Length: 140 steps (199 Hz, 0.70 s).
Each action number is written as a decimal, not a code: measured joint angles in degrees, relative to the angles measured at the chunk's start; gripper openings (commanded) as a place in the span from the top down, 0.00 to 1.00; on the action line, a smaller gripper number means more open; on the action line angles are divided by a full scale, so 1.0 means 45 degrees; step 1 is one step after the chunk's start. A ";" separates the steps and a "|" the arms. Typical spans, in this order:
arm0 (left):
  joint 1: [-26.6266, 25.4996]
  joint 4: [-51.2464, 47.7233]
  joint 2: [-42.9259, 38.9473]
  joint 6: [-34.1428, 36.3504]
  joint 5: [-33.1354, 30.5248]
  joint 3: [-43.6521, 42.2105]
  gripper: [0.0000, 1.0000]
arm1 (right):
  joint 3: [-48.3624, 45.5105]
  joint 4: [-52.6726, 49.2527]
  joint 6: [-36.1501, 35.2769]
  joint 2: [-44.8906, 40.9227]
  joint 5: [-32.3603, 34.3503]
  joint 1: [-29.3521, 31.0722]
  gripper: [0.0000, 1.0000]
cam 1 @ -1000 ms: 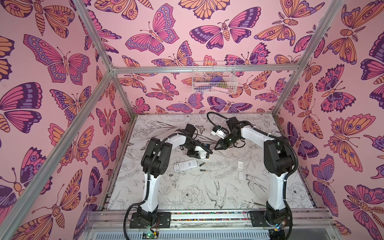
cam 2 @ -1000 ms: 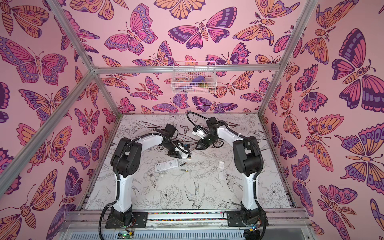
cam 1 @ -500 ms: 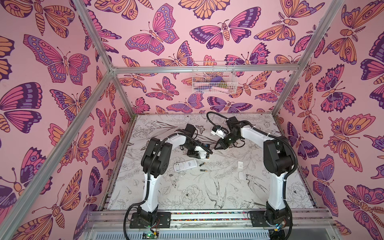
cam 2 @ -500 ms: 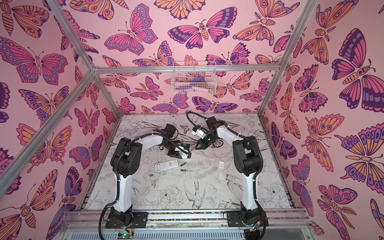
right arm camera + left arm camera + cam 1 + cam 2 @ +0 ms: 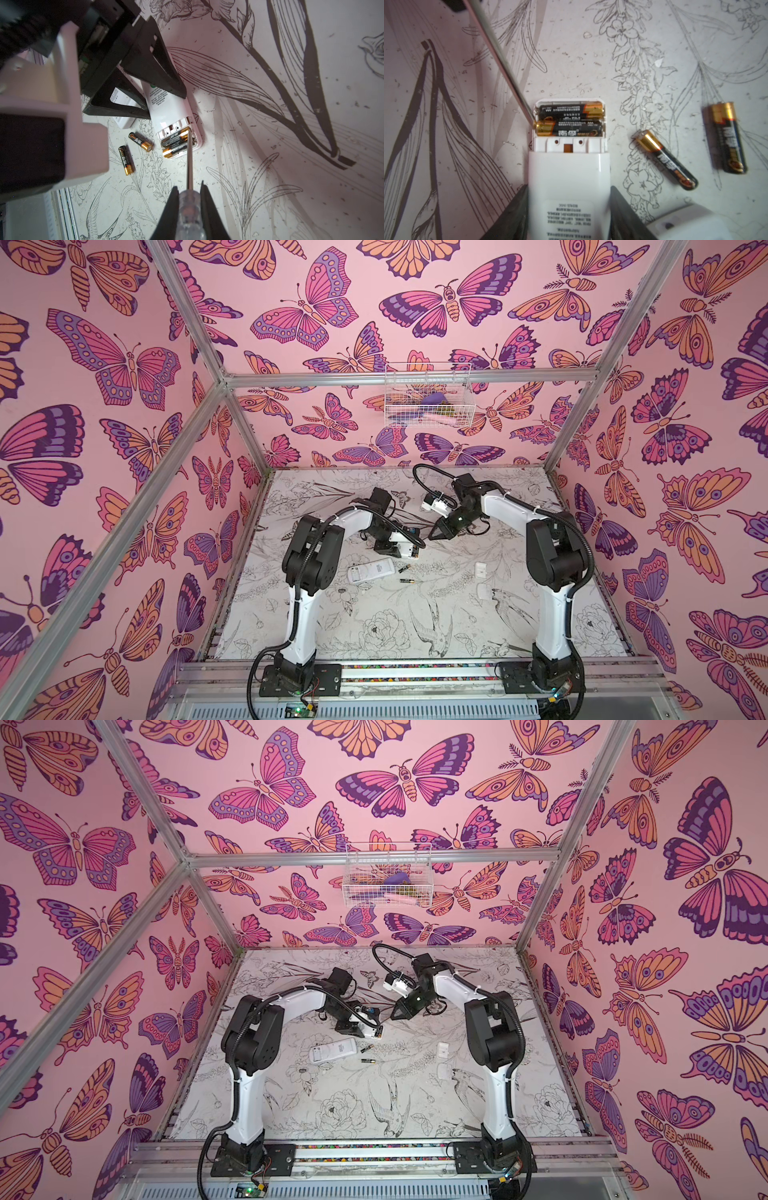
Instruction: Unload the batteries from the remote control
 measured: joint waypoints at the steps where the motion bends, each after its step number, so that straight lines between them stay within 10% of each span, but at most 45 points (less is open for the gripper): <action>1: 0.0000 0.0000 0.0000 0.0000 0.0000 0.0000 0.59 | 0.0005 -0.0005 -0.0010 0.0005 0.0000 0.0005 1.00; 140: 0.0000 -0.0010 0.0000 -0.0092 -0.0049 0.0024 0.62 | 0.0243 -0.0631 0.0233 -0.0083 -0.1923 -0.0505 1.00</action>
